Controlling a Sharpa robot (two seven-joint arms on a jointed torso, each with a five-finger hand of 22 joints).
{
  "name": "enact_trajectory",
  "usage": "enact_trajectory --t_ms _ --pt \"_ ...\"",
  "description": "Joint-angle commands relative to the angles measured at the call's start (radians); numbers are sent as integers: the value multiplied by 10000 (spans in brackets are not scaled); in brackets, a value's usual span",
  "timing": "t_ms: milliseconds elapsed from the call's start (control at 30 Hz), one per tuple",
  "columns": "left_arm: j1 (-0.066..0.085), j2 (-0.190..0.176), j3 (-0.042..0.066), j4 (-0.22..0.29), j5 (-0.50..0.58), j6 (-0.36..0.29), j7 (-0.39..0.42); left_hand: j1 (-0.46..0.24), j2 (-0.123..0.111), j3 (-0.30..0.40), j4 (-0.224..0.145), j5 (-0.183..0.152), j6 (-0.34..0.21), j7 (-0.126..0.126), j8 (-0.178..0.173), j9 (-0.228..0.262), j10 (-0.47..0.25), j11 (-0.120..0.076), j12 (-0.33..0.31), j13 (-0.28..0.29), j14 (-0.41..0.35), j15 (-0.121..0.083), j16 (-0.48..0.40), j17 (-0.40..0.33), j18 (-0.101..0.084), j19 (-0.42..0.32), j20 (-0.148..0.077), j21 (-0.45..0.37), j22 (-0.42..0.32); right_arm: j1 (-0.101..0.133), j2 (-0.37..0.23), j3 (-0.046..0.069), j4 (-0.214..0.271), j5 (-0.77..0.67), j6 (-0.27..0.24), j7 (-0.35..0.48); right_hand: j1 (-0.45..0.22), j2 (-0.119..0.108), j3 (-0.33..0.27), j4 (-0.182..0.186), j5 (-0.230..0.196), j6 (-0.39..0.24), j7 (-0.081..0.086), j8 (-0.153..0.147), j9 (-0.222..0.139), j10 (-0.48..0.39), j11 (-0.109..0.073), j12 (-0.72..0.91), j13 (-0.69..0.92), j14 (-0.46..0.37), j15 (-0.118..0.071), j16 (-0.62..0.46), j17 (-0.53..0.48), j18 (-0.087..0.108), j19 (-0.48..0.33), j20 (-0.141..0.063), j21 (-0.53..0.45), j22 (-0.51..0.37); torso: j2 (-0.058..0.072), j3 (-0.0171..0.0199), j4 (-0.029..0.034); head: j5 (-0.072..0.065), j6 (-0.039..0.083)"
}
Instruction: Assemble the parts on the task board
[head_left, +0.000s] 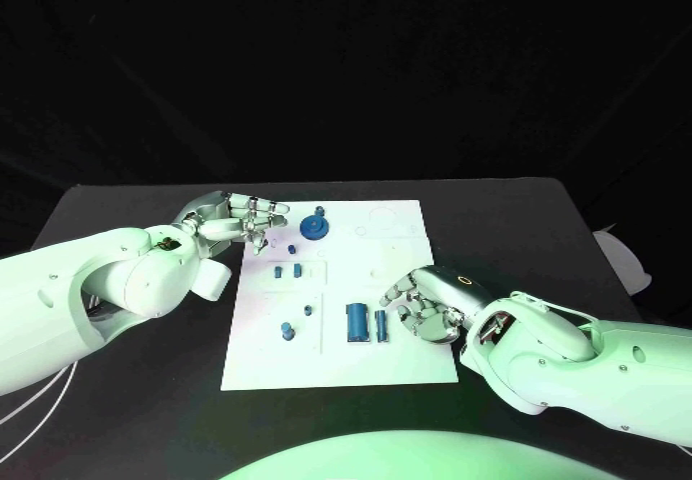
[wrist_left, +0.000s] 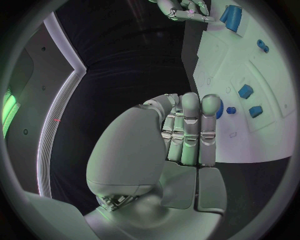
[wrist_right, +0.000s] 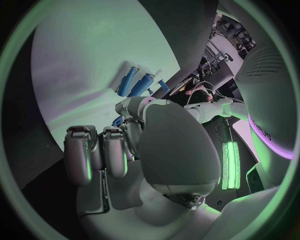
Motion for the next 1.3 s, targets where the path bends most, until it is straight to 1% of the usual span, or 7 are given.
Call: enact_trajectory --t_ms 33,67,100,300,500,833,1300 --pt "8 16 5 17 -20 154 53 88 -32 44 -22 24 -6 69 23 -14 -68 4 54 14 -52 -4 -31 -13 144 -58 -15 40 11 -14 51 -2 -20 -48 341 70 -113 -40 58 -21 -63 56 -45 -24 -11 45 12 19 826 840 4 -9 1864 -50 649 54 55 2415 -2 6 0 8 -13" --pt "8 16 5 16 -20 154 53 88 -32 44 -22 24 -6 69 23 -14 -68 4 54 14 -52 -4 -31 -13 144 -58 -15 40 11 -15 65 -2 -30 -27 359 66 -298 -20 174 -179 -74 75 -47 -25 -57 50 12 25 823 842 2 -7 1867 -51 648 56 68 2416 -1 3 -3 8 -12" --pt "8 16 5 16 -20 153 53 88 -32 44 -22 24 -6 69 23 -14 -68 4 54 14 -52 -4 -31 -13 144 -58 -15 40 11 -15 77 -2 -39 -9 376 61 -608 13 368 -443 -92 107 -51 -26 -133 57 11 34 817 844 -1 -4 1872 -53 648 60 90 2418 1 0 -5 8 -16" --pt "8 18 5 15 -20 157 51 88 -32 44 -22 24 -6 69 23 -14 -68 4 54 14 -52 -4 -31 -13 144 -58 -15 40 11 -16 139 -3 -70 63 411 61 -756 61 437 -577 -68 136 -55 -20 -169 60 10 40 815 846 -5 1 1880 -57 655 61 112 2423 -3 -6 -6 16 -14" --pt "8 21 5 16 -20 162 50 88 -32 44 -22 24 -6 69 23 -14 -68 4 54 14 -52 -4 -31 -13 144 -58 -15 40 11 -16 208 -3 -143 95 487 11 -756 61 437 -577 -68 136 -55 -20 -169 60 10 40 815 846 -5 1 1880 -57 655 61 112 2423 -6 -6 7 13 -13" --pt "8 13 5 14 -20 161 50 88 -32 44 -22 24 -6 69 23 -14 -68 4 54 14 -52 -4 -31 -13 144 -58 -15 40 11 -16 258 -2 -283 105 605 -91 -847 98 465 -645 -64 154 -56 -16 -190 46 10 6 791 847 -4 3 1884 -59 659 63 125 2426 -2 -2 -5 21 -21" --pt "8 8 4 3 -20 154 42 88 -32 44 -22 24 -6 69 23 -14 -68 4 54 14 -52 -4 -31 -13 144 -58 -15 40 11 -16 290 -2 -283 114 842 -95 -1016 178 480 -780 -85 312 -100 39 -201 44 -20 6 783 847 -21 3 1883 -58 654 58 127 2424 -2 2 -6 21 -51"
